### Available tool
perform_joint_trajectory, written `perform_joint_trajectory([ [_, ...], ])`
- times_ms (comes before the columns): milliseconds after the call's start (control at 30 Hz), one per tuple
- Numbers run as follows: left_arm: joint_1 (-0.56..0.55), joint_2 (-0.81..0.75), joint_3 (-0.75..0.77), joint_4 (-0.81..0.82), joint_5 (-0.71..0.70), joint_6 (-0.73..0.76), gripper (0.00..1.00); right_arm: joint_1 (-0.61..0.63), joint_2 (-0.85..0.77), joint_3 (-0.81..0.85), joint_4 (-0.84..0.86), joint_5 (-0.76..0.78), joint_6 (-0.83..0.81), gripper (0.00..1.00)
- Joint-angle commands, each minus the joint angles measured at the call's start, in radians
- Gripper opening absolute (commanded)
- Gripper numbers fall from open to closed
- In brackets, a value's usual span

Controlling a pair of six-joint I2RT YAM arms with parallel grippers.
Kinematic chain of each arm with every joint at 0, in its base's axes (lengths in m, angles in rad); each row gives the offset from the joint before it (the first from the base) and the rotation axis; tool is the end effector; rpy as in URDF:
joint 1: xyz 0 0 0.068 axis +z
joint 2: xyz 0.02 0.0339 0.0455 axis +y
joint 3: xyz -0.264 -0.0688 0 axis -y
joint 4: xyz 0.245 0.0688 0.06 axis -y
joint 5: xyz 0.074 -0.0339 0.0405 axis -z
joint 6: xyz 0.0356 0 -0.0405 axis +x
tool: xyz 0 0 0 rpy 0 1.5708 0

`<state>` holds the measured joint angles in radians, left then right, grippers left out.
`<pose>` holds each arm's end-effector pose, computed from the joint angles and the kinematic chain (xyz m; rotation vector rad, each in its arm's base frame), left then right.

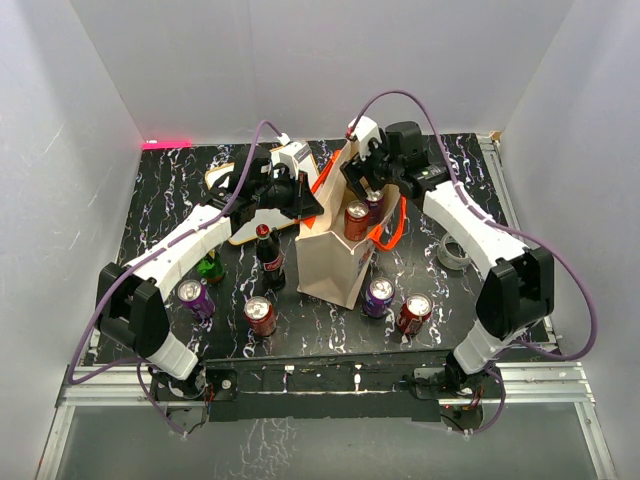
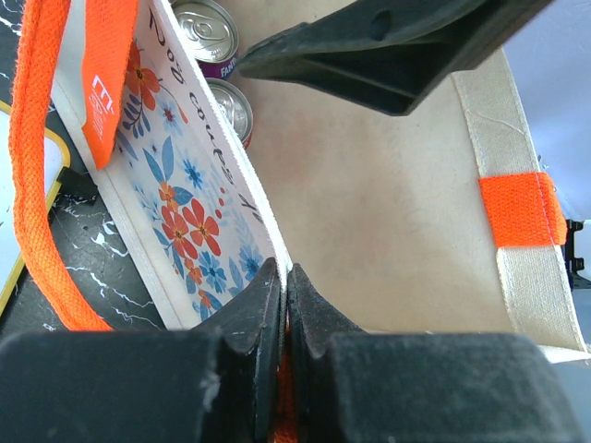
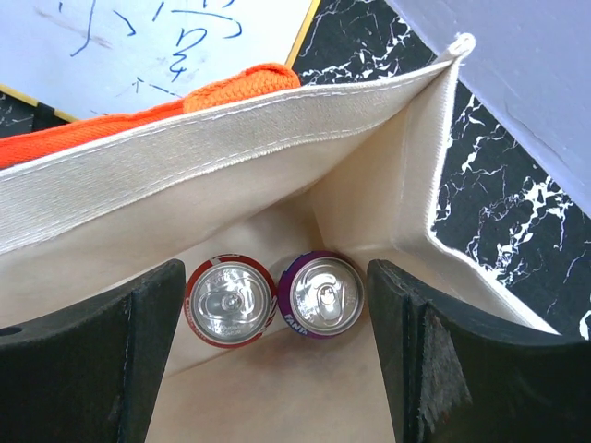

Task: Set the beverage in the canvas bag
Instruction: Place the drink in the canvas bag.

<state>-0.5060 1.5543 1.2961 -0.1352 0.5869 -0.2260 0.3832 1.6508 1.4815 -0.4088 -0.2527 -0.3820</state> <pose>0.3085 -0.1935 0.3332 0.6802 1.9284 -1.0445 0.3524 0.1517 0.3352 -0.9335 1.9262 0.2719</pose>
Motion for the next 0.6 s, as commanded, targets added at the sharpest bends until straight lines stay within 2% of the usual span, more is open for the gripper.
perform_joint_trajectory([
  [0, -0.003, -0.05, 0.007, -0.033, 0.039, 0.004, 0.0, -0.005, -0.091, 0.062, -0.013, 0.0, 0.021, 0.81],
  [200, -0.003, -0.041, 0.021, -0.039, 0.039, 0.005, 0.0, -0.004, -0.199, 0.03, -0.067, -0.041, 0.022, 0.81],
  [400, -0.002, -0.036, 0.028, -0.041, 0.034, 0.008, 0.0, -0.007, -0.374, -0.076, -0.105, -0.079, -0.005, 0.81],
  [567, -0.002, -0.028, 0.028, -0.035, 0.037, -0.004, 0.0, -0.054, -0.507, -0.157, -0.244, -0.244, -0.094, 0.81],
])
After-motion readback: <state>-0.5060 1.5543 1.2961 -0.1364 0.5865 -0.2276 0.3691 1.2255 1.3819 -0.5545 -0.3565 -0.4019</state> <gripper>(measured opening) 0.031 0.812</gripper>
